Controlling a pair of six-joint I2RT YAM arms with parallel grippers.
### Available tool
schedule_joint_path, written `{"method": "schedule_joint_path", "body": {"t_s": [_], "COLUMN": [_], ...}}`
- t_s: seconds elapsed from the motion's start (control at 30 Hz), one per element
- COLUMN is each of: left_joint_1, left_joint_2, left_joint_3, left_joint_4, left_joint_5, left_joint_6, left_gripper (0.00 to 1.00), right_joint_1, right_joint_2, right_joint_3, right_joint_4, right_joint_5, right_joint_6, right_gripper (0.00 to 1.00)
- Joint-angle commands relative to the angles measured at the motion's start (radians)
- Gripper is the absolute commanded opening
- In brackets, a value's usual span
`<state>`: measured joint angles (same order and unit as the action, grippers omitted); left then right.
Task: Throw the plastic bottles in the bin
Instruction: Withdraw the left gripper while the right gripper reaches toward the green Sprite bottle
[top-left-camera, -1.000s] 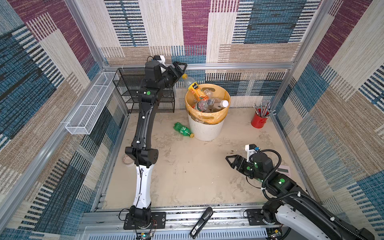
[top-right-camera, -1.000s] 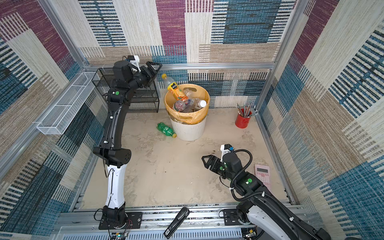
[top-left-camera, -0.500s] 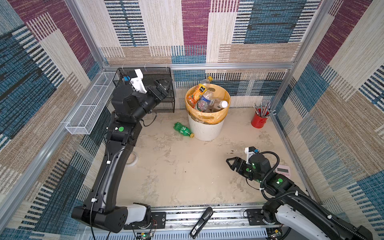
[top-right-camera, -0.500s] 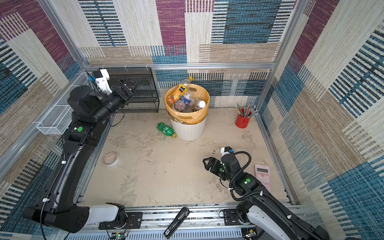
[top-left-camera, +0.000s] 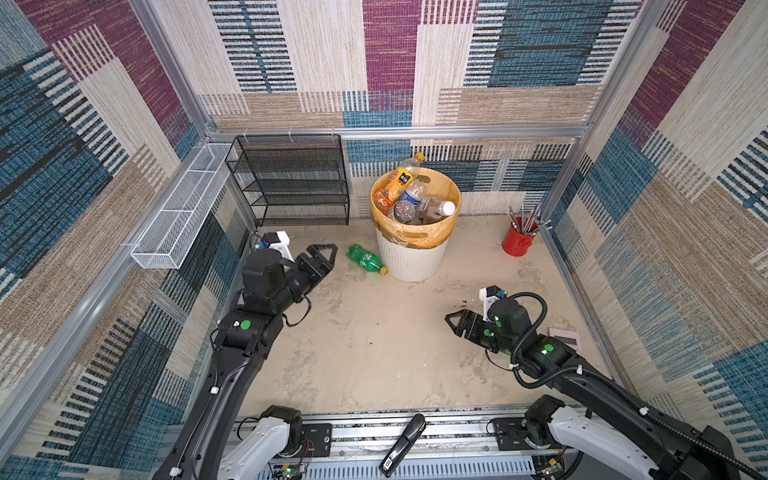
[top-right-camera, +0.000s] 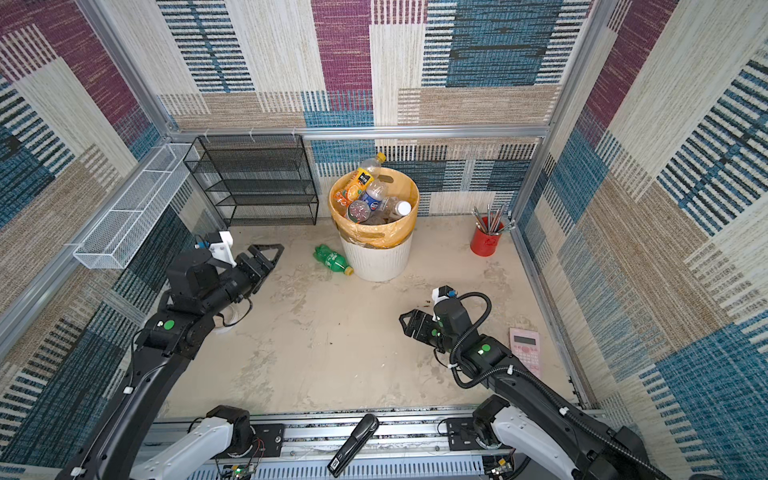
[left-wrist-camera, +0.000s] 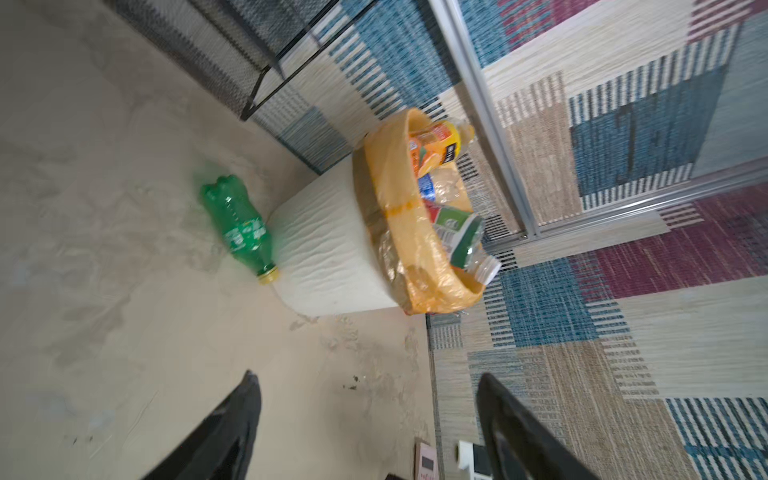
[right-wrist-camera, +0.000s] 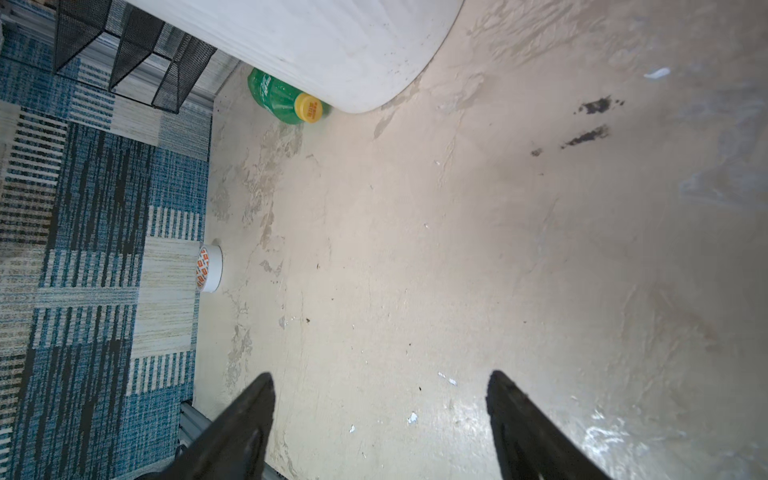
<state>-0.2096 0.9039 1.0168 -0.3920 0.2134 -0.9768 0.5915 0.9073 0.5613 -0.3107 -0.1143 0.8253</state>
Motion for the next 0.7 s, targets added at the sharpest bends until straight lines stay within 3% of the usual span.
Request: {"method": "schedule_joint_path", "body": {"t_s": [0.0,0.3,0.67], "left_joint_1": [0.003,0.004,0.006], "left_joint_2": [-0.053,-0.192,-0.419], "left_joint_3": [-0.077,-0.163,-0.261], "left_joint_4": [-0.088,-0.267,-0.439], "left_joint_5": [-0.035,-0.088,-0.111], "left_joint_6": [-0.115,-0.200,-0.320], "left_gripper": [0.81,0.80,0.78], "right_joint_1": [0.018,0.217,0.291], "right_joint_2": [0.090,0.547,0.932], "right_joint_3": [0.064,0.473,0.916], "right_joint_4": [0.033,-0.087,-0.189], "right_joint_5": [-0.034,0.089,0.235], "right_joint_6": [-0.113,-0.365,-0.540], "right_gripper": [0.79,0.79,0.79]}}
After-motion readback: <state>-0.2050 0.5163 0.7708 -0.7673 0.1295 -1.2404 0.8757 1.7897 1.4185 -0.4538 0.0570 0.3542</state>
